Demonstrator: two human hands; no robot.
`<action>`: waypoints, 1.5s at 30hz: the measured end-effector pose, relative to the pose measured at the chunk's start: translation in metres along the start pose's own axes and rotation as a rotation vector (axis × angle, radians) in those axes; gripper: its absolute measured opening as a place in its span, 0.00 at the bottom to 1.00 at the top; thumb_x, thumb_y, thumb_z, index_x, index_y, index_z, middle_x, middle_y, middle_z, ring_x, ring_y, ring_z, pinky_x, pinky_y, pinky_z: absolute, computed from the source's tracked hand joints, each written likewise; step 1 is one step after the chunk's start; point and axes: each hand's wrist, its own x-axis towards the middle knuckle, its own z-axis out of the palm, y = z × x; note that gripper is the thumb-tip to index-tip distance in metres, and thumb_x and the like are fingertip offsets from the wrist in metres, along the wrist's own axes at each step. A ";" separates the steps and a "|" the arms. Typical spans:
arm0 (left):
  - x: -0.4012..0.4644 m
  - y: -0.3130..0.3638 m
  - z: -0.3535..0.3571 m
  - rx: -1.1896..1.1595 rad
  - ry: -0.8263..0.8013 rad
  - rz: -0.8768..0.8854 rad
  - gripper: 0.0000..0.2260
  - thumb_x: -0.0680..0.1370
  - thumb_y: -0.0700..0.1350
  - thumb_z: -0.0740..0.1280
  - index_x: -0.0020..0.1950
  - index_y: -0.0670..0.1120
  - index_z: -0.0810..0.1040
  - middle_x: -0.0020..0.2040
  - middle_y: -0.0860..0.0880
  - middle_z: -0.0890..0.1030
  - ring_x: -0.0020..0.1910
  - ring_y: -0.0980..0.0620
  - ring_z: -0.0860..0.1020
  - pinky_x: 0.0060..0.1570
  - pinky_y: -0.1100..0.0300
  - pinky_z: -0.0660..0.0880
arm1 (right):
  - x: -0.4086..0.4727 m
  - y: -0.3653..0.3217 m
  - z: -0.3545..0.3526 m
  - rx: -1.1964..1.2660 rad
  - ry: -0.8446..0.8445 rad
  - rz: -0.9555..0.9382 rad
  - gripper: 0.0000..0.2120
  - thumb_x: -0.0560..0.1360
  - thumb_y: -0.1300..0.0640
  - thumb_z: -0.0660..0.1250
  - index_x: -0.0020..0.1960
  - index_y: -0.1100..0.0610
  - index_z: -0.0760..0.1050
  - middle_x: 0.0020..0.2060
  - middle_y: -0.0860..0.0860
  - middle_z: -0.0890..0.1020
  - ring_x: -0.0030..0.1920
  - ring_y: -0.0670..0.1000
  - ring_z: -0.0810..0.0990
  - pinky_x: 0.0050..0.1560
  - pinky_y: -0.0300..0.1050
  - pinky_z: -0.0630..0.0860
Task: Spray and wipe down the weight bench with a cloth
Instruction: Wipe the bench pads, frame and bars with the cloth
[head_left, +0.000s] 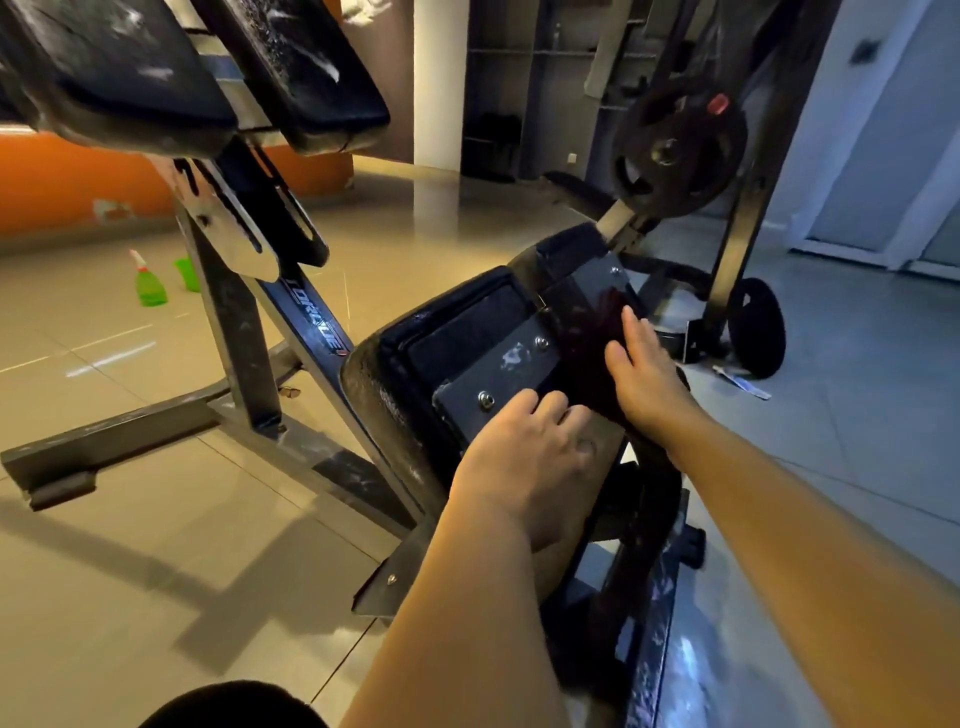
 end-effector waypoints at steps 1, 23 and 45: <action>0.000 0.000 0.001 -0.003 0.008 -0.007 0.18 0.80 0.52 0.55 0.66 0.47 0.69 0.60 0.47 0.67 0.55 0.47 0.66 0.50 0.54 0.61 | 0.000 0.006 0.002 0.003 0.005 -0.004 0.25 0.84 0.44 0.45 0.78 0.41 0.42 0.79 0.44 0.44 0.78 0.51 0.43 0.76 0.63 0.45; 0.000 0.001 0.003 -0.071 0.058 -0.025 0.13 0.78 0.51 0.58 0.52 0.45 0.77 0.48 0.45 0.73 0.41 0.47 0.60 0.41 0.53 0.60 | 0.017 -0.027 0.004 -0.011 0.013 -0.046 0.27 0.82 0.40 0.45 0.78 0.39 0.38 0.79 0.44 0.41 0.78 0.52 0.39 0.75 0.66 0.42; -0.028 -0.108 -0.029 -0.471 0.479 -0.321 0.13 0.75 0.53 0.60 0.46 0.49 0.81 0.42 0.50 0.82 0.40 0.49 0.79 0.43 0.54 0.72 | 0.035 -0.086 -0.006 0.147 0.134 0.002 0.21 0.83 0.44 0.49 0.73 0.46 0.65 0.72 0.50 0.68 0.72 0.53 0.65 0.73 0.55 0.61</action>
